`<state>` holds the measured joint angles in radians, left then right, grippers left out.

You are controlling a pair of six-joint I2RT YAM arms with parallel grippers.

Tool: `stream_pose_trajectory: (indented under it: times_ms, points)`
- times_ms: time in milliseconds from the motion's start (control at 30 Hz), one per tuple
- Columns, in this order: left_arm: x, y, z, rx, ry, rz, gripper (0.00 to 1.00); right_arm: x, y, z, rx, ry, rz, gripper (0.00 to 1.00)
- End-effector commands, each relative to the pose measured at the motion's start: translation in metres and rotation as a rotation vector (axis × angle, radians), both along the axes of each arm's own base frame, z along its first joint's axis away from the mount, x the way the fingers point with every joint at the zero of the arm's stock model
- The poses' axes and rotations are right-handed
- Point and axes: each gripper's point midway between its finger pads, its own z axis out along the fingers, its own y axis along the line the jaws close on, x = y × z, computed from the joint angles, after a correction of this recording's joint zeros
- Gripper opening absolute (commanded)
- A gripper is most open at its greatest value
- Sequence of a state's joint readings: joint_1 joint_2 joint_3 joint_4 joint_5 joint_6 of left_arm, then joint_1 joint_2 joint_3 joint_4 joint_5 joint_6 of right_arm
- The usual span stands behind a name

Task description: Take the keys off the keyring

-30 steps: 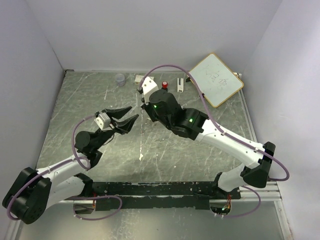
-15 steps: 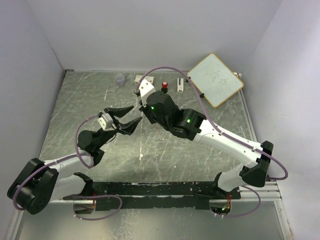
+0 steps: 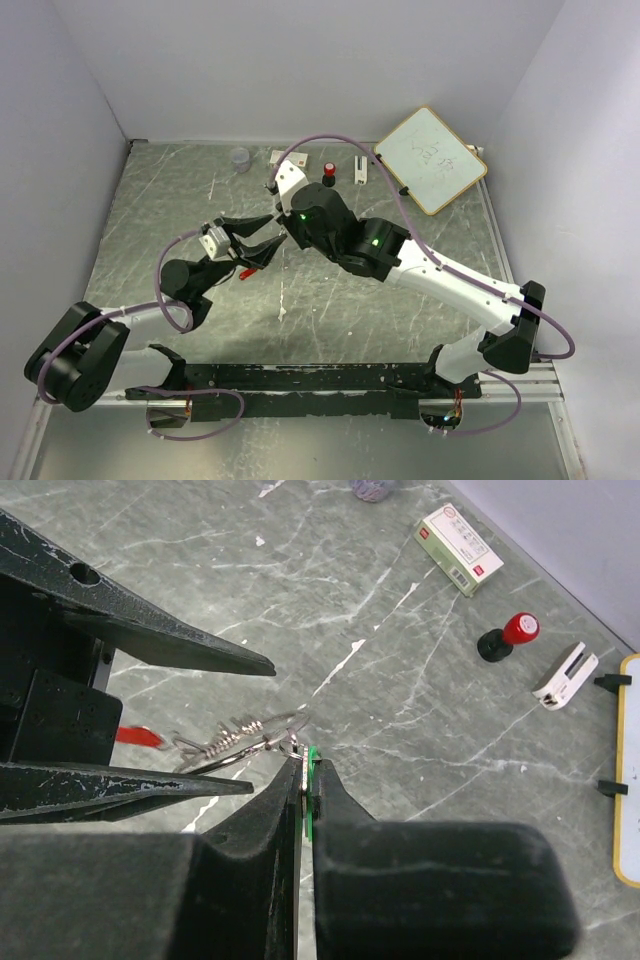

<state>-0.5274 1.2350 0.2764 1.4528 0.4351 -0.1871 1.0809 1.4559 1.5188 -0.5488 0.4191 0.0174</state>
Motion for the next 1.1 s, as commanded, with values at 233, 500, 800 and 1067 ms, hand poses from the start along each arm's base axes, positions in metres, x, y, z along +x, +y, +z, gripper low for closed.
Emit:
stream_pose_trajectory:
  times_ms: [233, 500, 800, 1067]
  points:
    - [-0.004, -0.002, 0.014, -0.037, -0.064, -0.028, 0.63, -0.002, 0.006, 0.013, 0.030, -0.020, 0.015, 0.00]
    - [-0.002, -0.008, 0.011, -0.056, -0.056, -0.058, 0.55, -0.004, 0.006, 0.010, 0.029, -0.012, 0.012, 0.00]
    - [-0.001, -0.010, 0.015, -0.062, -0.064, -0.067, 0.53, -0.004, 0.009, 0.006, 0.022, -0.006, 0.016, 0.00]
    - [-0.002, -0.012, 0.015, -0.075, -0.060, -0.091, 0.48, -0.005, 0.010, 0.005, 0.026, -0.002, 0.016, 0.00]
